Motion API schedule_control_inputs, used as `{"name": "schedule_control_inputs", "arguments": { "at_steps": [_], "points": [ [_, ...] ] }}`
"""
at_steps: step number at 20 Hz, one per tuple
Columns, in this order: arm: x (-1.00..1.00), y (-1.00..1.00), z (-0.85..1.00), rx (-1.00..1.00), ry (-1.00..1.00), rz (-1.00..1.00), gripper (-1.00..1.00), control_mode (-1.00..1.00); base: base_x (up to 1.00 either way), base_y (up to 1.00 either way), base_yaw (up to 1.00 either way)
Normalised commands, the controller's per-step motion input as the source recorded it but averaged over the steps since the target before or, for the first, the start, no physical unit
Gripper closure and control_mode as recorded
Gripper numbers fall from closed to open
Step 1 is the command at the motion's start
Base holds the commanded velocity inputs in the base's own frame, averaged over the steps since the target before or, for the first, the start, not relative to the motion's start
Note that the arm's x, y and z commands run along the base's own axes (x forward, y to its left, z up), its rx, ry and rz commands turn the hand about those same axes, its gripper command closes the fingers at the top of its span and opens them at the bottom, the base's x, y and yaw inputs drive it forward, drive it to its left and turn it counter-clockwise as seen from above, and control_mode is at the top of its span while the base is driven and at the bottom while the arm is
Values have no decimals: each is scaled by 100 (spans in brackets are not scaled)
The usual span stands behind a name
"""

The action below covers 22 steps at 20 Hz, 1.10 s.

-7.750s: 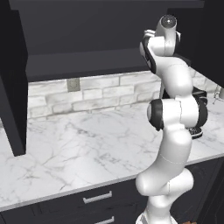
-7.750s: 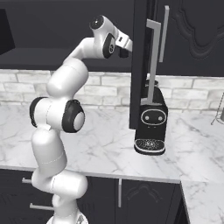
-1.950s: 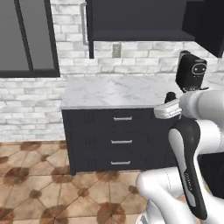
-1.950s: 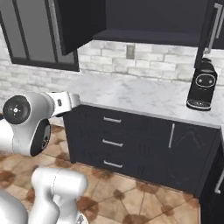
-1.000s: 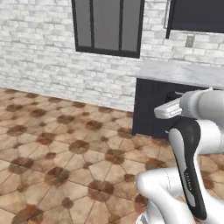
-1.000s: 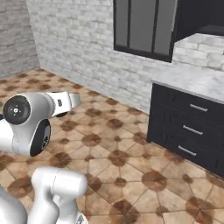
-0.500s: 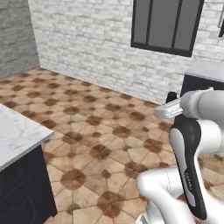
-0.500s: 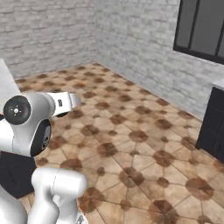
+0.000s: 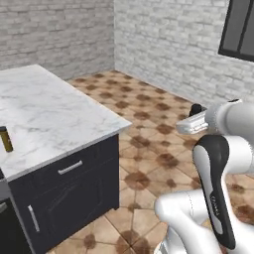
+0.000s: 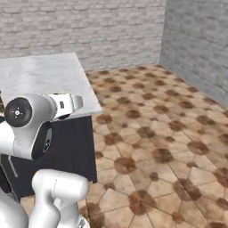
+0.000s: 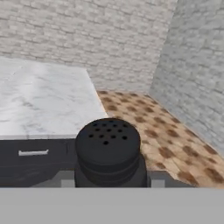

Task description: Collect the turmeric, mayonnaise, and shaker from the cabinet and place them next to the stove.

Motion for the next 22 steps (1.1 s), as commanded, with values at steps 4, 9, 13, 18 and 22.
{"name": "schedule_control_inputs", "arguments": {
  "at_steps": [4, 9, 13, 18, 22],
  "points": [
    [0, 0, 0, 0, 0, 0, 100, 100, 0, 91, 46],
    [0, 0, 0, 0, 0, 0, 100, 100, 46, 49, 36],
    [0, 0, 0, 0, 0, 0, 100, 100, 69, 16, 30],
    [0, 0, 0, 0, 0, 0, 100, 100, 15, 13, 33],
    [0, 0, 0, 0, 0, 0, 100, 100, -32, 59, 44]
  ]
}}
